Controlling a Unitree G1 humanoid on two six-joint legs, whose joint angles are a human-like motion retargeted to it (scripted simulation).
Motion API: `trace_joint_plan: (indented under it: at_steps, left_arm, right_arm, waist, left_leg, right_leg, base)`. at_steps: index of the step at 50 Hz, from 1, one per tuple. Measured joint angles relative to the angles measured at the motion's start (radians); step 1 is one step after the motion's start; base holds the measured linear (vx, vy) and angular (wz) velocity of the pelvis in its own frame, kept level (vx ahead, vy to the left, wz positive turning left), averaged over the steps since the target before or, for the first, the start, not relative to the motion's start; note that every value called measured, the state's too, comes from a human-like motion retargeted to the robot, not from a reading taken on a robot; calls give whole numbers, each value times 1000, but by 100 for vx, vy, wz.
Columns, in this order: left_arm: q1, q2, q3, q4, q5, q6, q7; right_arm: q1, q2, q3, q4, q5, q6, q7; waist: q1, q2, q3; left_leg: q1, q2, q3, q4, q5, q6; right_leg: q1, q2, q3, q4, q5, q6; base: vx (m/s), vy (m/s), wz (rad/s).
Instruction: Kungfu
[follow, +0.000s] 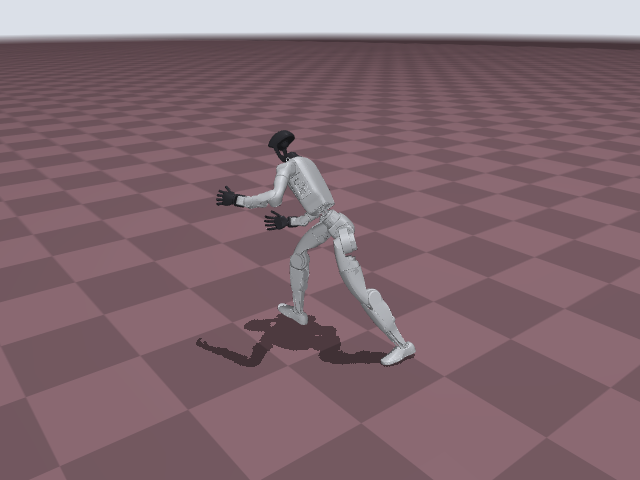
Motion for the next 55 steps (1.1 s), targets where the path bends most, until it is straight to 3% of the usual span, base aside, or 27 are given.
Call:
trace_joint_plan:
  at_steps: [2,5,7,10,12,15,16,18,20,22,25,28,32,34,37,40,42,45,47,50,52,55]
  left_arm:
    - [-125,7,12,31,-101,-59,9]
    - [-313,2,-2,70,-215,-81,-69]
    - [-385,-24,4,74,-287,-107,-123]
    - [-491,-92,-29,101,-372,-136,-185]
    - [-533,-148,-86,124,-440,-142,-262]
    - [-543,-238,-116,143,-548,-101,-406]
    - [-534,-265,-118,147,-575,-87,-448]
    - [-506,-319,-131,151,-611,-68,-507]
    - [-471,-373,-148,146,-634,-51,-541]
    - [-441,-429,-157,134,-666,-27,-582]
    - [-400,-517,-170,117,-715,20,-645]
    - [-367,-611,-188,106,-728,44,-683]
    - [-343,-710,-218,107,-706,49,-720]
    - [-339,-747,-237,113,-691,52,-737]
    - [-334,-784,-270,121,-670,53,-752]
    - [-330,-812,-299,123,-655,44,-754]
    - [-326,-832,-319,126,-638,36,-750]
    - [-312,-840,-347,128,-628,19,-726]
    - [-283,-820,-355,120,-617,19,-726]
    - [-249,-731,-290,107,-566,19,-732]
    - [-223,-645,-203,84,-499,15,-736]
    - [-174,-516,-129,47,-391,6,-715]
  right_arm:
    - [69,-27,-96,-33,38,-7,-19]
    - [176,-51,-240,-118,138,7,-45]
    - [211,-44,-305,-167,226,10,-48]
    - [227,-28,-359,-246,357,1,-90]
    - [225,-7,-388,-309,416,-19,-122]
    - [162,13,-419,-386,449,-23,-129]
    - [132,27,-416,-407,459,-21,-126]
    - [77,68,-396,-448,484,-24,-125]
    - [29,111,-365,-488,511,-44,-132]
    - [-17,146,-338,-522,525,-60,-136]
    - [-63,189,-303,-564,524,-74,-133]
    - [-84,209,-276,-592,497,-87,-140]
    - [-84,206,-247,-631,459,-99,-156]
    - [-76,193,-238,-652,445,-99,-160]
    - [-55,169,-232,-680,430,-102,-167]
    - [-28,139,-236,-701,414,-118,-191]
    - [-8,109,-246,-711,412,-128,-210]
    - [22,44,-270,-722,428,-132,-234]
    - [68,-11,-296,-743,445,-135,-244]
    - [93,-55,-257,-763,391,-148,-266]
    - [27,-71,-179,-748,286,-149,-312]
    - [-90,-96,-101,-719,134,-104,-362]
  waist:
    - [-27,0,-20]
    - [-80,-25,-53]
    - [-92,-61,-74]
    - [-118,-147,-118]
    - [-88,-216,-115]
    - [-85,-305,-126]
    - [-87,-321,-126]
    - [-99,-343,-122]
    - [-105,-349,-97]
    - [-116,-360,-87]
    - [-132,-362,-85]
    - [-145,-359,-89]
    - [-148,-327,-85]
    - [-156,-302,-75]
    - [-169,-270,-59]
    - [-182,-238,-51]
    - [-192,-213,-49]
    - [-161,-167,-52]
    - [-87,-157,-104]
    - [-19,-197,-108]
    - [8,-212,-105]
    - [123,-305,-135]
  left_leg:
    - [34,-32,16,-26,58,0]
    - [95,-99,13,-72,247,0]
    - [85,-118,34,23,405,0]
    - [48,-166,4,161,730,0]
    - [48,-180,-55,288,867,0]
    - [-96,-346,-131,484,773,0]
    - [-132,-341,-116,538,718,0]
    - [-175,-261,-98,633,578,0]
    - [-192,-109,-61,733,427,50]
    - [-252,-46,-61,779,334,103]
    - [-341,41,-89,761,255,114]
    - [-409,138,-111,655,233,144]
    - [-458,241,-191,393,302,142]
    - [-468,291,-226,257,357,174]
    - [-458,347,-228,78,382,204]
    - [-438,383,-130,-22,403,218]
    - [-445,390,-65,2,426,265]
    - [-445,407,27,82,545,169]
    - [-564,411,-133,255,529,94]
    - [-562,433,-73,385,440,94]
    - [-585,411,-76,467,379,107]
    - [-614,328,-102,507,381,110]
  right_leg:
    - [0,-18,5,12,45,22]
    - [0,-20,44,38,52,39]
    - [0,23,92,46,21,64]
    - [32,97,174,23,-25,106]
    - [148,210,193,-24,-52,120]
    - [264,281,306,-108,-29,188]
    - [317,313,333,-142,-20,201]
    - [451,400,365,-225,-9,198]
    - [606,496,392,-315,6,184]
    - [716,544,459,-383,31,187]
    - [837,609,561,-447,63,178]
    - [924,649,661,-478,72,168]
    - [1000,701,810,-489,63,145]
    - [1023,714,873,-480,49,141]
    - [1036,707,944,-443,15,151]
    - [1027,677,982,-396,-34,171]
    - [1016,640,972,-380,-55,198]
    - [1010,599,941,-367,-75,264]
    - [971,558,882,-358,-58,327]
    - [978,430,684,-377,-1,392]
    - [1009,357,515,-409,39,394]
    - [1094,237,318,-485,90,372]
  base:
    - [25,-17,17]
    - [32,-27,-2]
    - [33,-52,-93]
    - [40,-55,-161]
    - [57,-45,-354]
    - [56,-9,-315]
    - [62,-15,-328]
    - [69,-49,-339]
    - [69,-41,-349]
    - [61,-9,-305]
    - [57,5,-270]
    - [54,19,-257]
    - [52,43,-275]
    - [46,58,-254]
    - [52,75,-227]
    - [46,79,-161]
    - [52,101,-98]
    - [56,100,-120]
    - [86,108,-142]
    - [57,100,-85]
    - [16,68,32]
    - [13,30,137]
